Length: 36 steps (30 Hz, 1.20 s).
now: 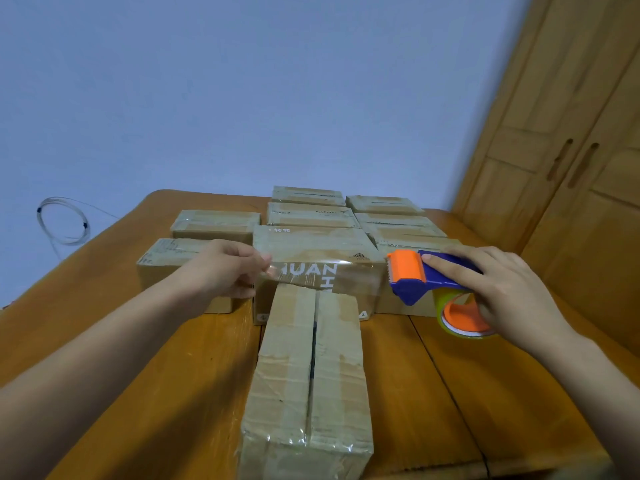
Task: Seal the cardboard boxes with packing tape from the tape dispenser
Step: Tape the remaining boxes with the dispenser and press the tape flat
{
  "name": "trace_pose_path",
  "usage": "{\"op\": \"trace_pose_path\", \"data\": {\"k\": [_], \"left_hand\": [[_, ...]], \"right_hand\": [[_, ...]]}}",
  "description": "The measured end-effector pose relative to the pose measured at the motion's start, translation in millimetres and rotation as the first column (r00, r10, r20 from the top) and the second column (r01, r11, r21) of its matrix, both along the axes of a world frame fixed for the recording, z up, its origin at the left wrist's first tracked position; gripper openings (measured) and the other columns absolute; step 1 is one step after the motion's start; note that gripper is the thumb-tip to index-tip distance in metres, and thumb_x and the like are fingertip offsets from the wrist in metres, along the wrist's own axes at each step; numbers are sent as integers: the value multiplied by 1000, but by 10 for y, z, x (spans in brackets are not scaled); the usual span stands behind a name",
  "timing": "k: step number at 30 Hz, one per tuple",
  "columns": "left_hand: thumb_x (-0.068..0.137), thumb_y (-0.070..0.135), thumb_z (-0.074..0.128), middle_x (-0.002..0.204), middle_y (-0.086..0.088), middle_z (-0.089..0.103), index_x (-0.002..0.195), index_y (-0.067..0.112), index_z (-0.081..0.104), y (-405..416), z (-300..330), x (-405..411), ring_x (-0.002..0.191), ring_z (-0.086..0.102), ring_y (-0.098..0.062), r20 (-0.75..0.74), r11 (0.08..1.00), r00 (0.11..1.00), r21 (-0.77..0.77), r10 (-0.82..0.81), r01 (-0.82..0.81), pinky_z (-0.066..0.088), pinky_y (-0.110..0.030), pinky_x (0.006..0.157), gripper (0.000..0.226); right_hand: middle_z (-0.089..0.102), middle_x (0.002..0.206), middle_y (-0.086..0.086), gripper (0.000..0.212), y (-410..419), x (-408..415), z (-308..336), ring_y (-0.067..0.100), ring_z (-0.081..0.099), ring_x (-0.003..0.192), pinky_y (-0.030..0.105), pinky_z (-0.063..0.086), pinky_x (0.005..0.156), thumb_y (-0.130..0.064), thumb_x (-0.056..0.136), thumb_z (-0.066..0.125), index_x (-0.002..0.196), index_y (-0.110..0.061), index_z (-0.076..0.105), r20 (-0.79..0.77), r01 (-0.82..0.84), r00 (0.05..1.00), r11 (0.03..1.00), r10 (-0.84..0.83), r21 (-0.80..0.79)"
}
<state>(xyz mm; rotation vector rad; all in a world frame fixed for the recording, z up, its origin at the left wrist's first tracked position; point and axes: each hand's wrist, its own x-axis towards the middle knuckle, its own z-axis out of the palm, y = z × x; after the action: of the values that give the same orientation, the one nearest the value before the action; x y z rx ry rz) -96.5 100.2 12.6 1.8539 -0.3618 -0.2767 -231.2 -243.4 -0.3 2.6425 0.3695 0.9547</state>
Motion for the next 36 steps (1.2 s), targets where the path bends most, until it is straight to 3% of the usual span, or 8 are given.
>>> {"op": "trace_pose_path", "data": {"k": [2, 5, 14, 18, 23, 27, 32, 36], "left_hand": [[92, 16, 57, 71, -10, 64, 79, 5, 70, -24, 0, -7, 69, 62, -17, -33, 995, 999, -97, 6, -9, 57, -19, 60, 21], [92, 11, 57, 60, -6, 65, 79, 6, 70, -57, 13, -2, 51, 60, -9, -20, 989, 999, -141, 39, -41, 56, -18, 55, 19], [89, 10, 61, 54, -4, 62, 95, 6, 71, -34, 72, -57, 43, 53, -5, 83, 996, 996, -92, 21, -13, 49, -14, 50, 12], [89, 6, 60, 90, -21, 68, 120, 0, 63, -24, 79, -129, 45, 54, -6, 142, 994, 990, -103, -4, 19, 52, -16, 54, 31], [88, 2, 61, 56, -3, 61, 151, 13, 23, 4, 99, -184, 51, 61, -10, 129, 986, 989, -139, -69, 87, 52, -18, 58, 74], [89, 10, 59, 62, -6, 66, 141, 6, 39, -1, 131, -174, 53, 63, -13, 93, 982, 995, -181, -29, 46, 53, -20, 55, 56], [91, 14, 58, 65, -10, 68, 106, 0, 62, 26, 131, -115, 55, 65, -16, 56, 989, 998, -147, -11, 19, 55, -22, 53, 21], [87, 14, 63, 69, -11, 71, 88, 0, 67, 58, 151, -61, 56, 66, -14, -35, 995, 998, -90, -47, 43, 55, -21, 51, 15]], "right_hand": [[63, 118, 14, 100, 11, 6, 1, 36, 61, 98, 42, 51, 70, 1, 56, 87, 138, -26, 38, 2, -2, 1000, 1000, 2, 6], [64, 116, 15, 100, 45, 15, -11, 36, 63, 96, 43, 52, 68, 1, 53, 89, 136, -24, 40, 5, -9, 1000, 1000, 9, -15], [64, 117, 15, 97, 33, -18, 49, 38, 61, 97, 43, 50, 70, 5, 54, 86, 136, -22, 41, 35, -18, 999, 1000, 18, 11], [63, 120, 14, 99, 3, -28, 68, 37, 60, 100, 44, 49, 71, 7, 55, 85, 138, -24, 39, 22, -2, 1000, 1000, 1, 21], [62, 120, 14, 99, -36, -72, 99, 35, 57, 102, 43, 49, 71, 5, 56, 86, 138, -24, 39, 41, 4, 999, 999, -5, 35], [63, 119, 15, 96, -31, -89, 134, 38, 59, 100, 45, 48, 72, 7, 56, 84, 137, -23, 41, 71, 0, 997, 999, -2, 32], [62, 120, 18, 95, -36, -93, 159, 41, 59, 101, 48, 48, 73, 1, 56, 87, 136, -21, 41, 96, 10, 995, 1000, -13, 23], [60, 123, 19, 92, -11, -116, 210, 40, 55, 103, 50, 46, 75, -2, 58, 86, 137, -20, 41, 138, 2, 990, 1000, -2, -3]]}}
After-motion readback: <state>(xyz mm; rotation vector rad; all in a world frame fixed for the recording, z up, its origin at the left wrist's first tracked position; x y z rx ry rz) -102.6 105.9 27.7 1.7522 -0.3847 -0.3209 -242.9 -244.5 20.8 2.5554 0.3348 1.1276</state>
